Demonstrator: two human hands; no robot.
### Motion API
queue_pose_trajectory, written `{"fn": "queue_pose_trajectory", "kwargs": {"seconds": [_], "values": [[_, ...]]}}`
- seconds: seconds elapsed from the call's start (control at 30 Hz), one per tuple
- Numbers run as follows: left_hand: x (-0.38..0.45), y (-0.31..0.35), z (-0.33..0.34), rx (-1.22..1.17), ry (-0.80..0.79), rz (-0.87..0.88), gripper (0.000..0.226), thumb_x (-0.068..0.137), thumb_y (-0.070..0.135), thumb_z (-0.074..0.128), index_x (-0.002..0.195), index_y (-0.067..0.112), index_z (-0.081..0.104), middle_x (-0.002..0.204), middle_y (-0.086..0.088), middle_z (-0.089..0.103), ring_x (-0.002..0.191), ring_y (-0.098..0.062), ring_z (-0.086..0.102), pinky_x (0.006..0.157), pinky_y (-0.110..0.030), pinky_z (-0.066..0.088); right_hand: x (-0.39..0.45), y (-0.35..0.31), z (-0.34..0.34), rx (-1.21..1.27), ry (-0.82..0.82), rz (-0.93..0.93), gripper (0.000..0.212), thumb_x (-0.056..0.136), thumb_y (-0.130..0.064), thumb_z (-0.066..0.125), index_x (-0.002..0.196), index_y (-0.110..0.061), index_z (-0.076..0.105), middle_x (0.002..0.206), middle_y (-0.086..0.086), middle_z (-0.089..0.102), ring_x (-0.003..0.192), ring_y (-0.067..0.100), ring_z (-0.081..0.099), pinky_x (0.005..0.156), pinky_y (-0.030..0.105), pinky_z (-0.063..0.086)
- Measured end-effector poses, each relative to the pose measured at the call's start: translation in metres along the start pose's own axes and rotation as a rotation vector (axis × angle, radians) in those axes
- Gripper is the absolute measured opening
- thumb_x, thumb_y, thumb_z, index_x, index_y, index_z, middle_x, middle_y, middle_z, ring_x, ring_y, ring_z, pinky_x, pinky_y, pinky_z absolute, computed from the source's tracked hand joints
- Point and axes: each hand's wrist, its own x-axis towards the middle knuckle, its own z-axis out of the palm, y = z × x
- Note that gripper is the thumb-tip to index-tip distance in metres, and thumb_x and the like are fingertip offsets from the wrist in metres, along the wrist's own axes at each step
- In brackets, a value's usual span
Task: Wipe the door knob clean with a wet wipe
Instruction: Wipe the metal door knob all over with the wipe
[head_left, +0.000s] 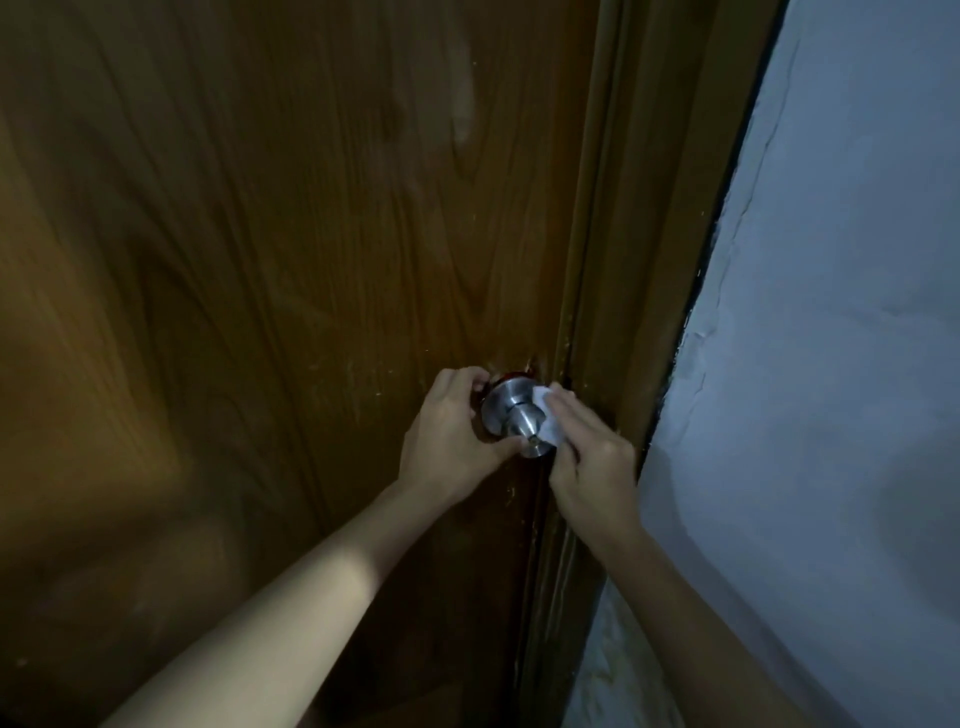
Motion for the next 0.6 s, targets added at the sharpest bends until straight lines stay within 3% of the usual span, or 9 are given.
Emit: {"fn": "queue_pose_trajectory", "kwargs": {"seconds": [0.07, 0.13, 0.23, 0.33, 0.4, 0.47, 0.6], "values": [[0.001, -0.001, 0.0, 0.008, -0.024, 0.019, 0.074, 0.064, 0.034, 0.079, 0.127, 0.015, 0.044, 0.122, -0.001, 0.05, 0.1, -0.012, 0.049, 0.081, -0.028, 0.047, -0.006, 0.0, 0.007, 0.008, -0.122, -0.047, 0.046, 0.085, 0.011, 0.045, 0.129, 0.001, 0.044, 0.136, 0.018, 0.047, 0.13, 0.023, 0.037, 0.103, -0.001, 0.016], [0.001, -0.001, 0.0, 0.018, -0.046, 0.032, 0.074, 0.066, 0.035, 0.077, 0.129, 0.015, 0.043, 0.125, -0.002, 0.051, 0.105, -0.015, 0.051, 0.084, -0.031, 0.049, -0.014, 0.002, 0.009, 0.044, -0.075, -0.011, 0.042, 0.084, 0.006, 0.045, 0.126, 0.002, 0.048, 0.131, 0.019, 0.053, 0.125, 0.024, 0.045, 0.101, 0.001, 0.025], [0.0, -0.001, 0.001, 0.016, -0.069, 0.038, 0.075, 0.066, 0.036, 0.077, 0.13, 0.016, 0.043, 0.125, -0.001, 0.051, 0.105, -0.015, 0.051, 0.084, -0.03, 0.048, -0.013, -0.001, -0.002, 0.097, 0.044, 0.089, 0.037, 0.081, -0.003, 0.043, 0.114, 0.002, 0.06, 0.114, 0.018, 0.066, 0.107, 0.021, 0.061, 0.086, -0.003, 0.037], [0.001, -0.001, 0.001, -0.005, -0.079, 0.041, 0.075, 0.067, 0.035, 0.077, 0.131, 0.015, 0.043, 0.124, -0.002, 0.051, 0.1, -0.011, 0.048, 0.082, -0.027, 0.046, 0.002, -0.004, -0.006, 0.091, -0.006, 0.041, 0.038, 0.084, 0.002, 0.045, 0.121, 0.001, 0.055, 0.119, 0.006, 0.058, 0.115, 0.014, 0.051, 0.091, -0.004, 0.03], [0.002, -0.001, 0.002, -0.019, -0.082, 0.051, 0.073, 0.066, 0.033, 0.078, 0.129, 0.014, 0.045, 0.121, -0.003, 0.052, 0.095, -0.008, 0.046, 0.078, -0.023, 0.043, 0.005, -0.006, 0.0, 0.057, -0.159, -0.016, 0.043, 0.087, 0.01, 0.044, 0.129, 0.001, 0.045, 0.13, 0.007, 0.049, 0.126, 0.013, 0.037, 0.099, -0.004, 0.019], [0.004, -0.001, 0.001, -0.026, -0.094, 0.051, 0.072, 0.064, 0.033, 0.079, 0.127, 0.014, 0.048, 0.119, -0.002, 0.053, 0.093, -0.007, 0.045, 0.076, -0.022, 0.041, -0.002, -0.003, 0.006, 0.046, -0.155, 0.004, 0.044, 0.087, 0.011, 0.044, 0.129, 0.0, 0.045, 0.131, 0.009, 0.051, 0.126, 0.013, 0.038, 0.099, -0.004, 0.02], [0.006, -0.002, 0.0, -0.033, -0.091, 0.035, 0.072, 0.06, 0.034, 0.082, 0.123, 0.015, 0.052, 0.116, -0.001, 0.053, 0.092, -0.009, 0.046, 0.076, -0.023, 0.042, -0.008, 0.001, -0.003, 0.034, -0.023, 0.138, 0.038, 0.086, 0.01, 0.047, 0.12, -0.003, 0.057, 0.114, 0.015, 0.066, 0.099, 0.012, 0.058, 0.075, -0.009, 0.034]]}}
